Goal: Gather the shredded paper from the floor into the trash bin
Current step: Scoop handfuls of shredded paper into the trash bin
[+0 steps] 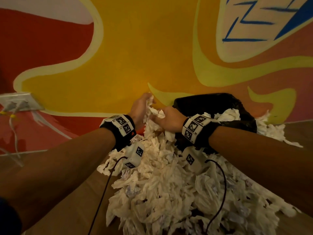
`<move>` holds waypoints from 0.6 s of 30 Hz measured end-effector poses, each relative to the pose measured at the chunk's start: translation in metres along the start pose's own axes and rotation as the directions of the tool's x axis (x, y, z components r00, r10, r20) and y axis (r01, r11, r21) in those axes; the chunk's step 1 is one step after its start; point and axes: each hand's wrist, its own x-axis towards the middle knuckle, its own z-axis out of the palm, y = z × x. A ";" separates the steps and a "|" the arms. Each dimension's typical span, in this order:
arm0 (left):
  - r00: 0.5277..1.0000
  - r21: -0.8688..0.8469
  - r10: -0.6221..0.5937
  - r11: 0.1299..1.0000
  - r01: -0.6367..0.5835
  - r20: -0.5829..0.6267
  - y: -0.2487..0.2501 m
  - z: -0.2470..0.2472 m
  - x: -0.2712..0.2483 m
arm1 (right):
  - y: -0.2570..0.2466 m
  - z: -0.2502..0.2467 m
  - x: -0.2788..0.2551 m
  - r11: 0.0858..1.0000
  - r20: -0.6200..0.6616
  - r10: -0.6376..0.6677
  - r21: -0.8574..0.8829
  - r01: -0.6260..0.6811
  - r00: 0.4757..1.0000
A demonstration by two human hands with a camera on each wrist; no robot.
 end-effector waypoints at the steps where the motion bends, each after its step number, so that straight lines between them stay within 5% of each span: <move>1: 0.998 0.005 -0.047 0.999 0.047 0.050 0.000 0.002 -0.001 | 0.000 -0.001 0.000 1.000 -0.003 0.016 0.006 -0.016 1.000; 7: 0.937 0.026 -0.236 0.971 0.237 0.256 0.000 0.014 -0.010 | 0.007 -0.009 -0.004 0.993 -0.059 -0.005 -0.114 -0.002 0.998; 14: 0.991 0.208 0.031 0.976 -0.058 0.131 -0.003 0.023 -0.009 | 0.020 -0.027 -0.008 0.995 -0.150 0.011 -0.094 -0.025 0.989; 18: 0.992 0.234 0.097 0.965 -0.114 0.084 0.000 0.021 -0.003 | 0.025 -0.036 -0.013 0.995 -0.142 0.096 0.025 -0.094 0.985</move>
